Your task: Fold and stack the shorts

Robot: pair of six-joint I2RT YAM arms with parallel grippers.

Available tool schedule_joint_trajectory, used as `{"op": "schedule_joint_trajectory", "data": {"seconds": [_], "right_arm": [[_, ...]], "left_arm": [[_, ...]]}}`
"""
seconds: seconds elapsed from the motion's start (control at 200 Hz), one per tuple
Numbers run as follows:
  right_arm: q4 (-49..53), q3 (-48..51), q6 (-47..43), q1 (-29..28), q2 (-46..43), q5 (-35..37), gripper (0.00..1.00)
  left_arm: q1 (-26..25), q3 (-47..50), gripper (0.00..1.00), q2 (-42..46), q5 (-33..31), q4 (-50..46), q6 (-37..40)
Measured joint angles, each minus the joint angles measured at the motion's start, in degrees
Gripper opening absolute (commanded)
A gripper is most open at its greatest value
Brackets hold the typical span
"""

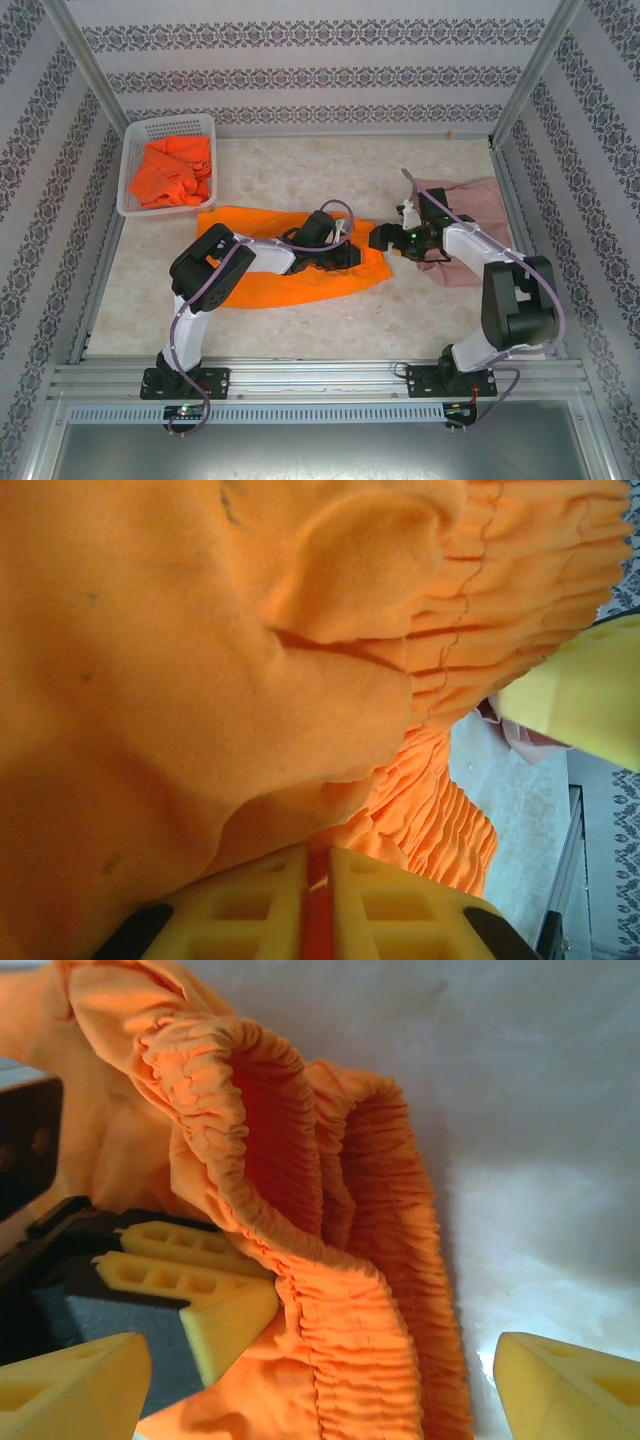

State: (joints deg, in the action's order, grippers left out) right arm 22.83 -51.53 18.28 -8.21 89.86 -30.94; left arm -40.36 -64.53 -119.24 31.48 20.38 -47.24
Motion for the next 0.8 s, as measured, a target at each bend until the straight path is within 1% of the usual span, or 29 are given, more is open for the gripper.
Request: {"op": "schedule_joint_trajectory", "data": {"seconds": [0.19, 0.43, 0.59, 0.799], "right_arm": [[-0.6, -2.8, 0.8, -3.2, 4.2, 4.1, 0.80], [-1.4, -3.5, 1.3, -4.3, 7.5, 8.5, 0.73], [-1.9, -4.6, 1.6, -5.6, 9.9, 9.3, 0.69], [-2.3, -5.5, 2.9, -6.9, 10.7, 10.0, 0.63]], "left_arm": [[0.2, 0.7, 0.14, 0.0, 0.1, 1.2, -0.5], [0.4, 1.3, 0.14, 0.3, 0.5, 2.0, -1.0], [0.7, 1.6, 0.14, 0.3, 0.9, 2.0, -1.2], [1.1, 1.8, 0.14, 0.3, 1.2, 2.3, -1.3]]}}
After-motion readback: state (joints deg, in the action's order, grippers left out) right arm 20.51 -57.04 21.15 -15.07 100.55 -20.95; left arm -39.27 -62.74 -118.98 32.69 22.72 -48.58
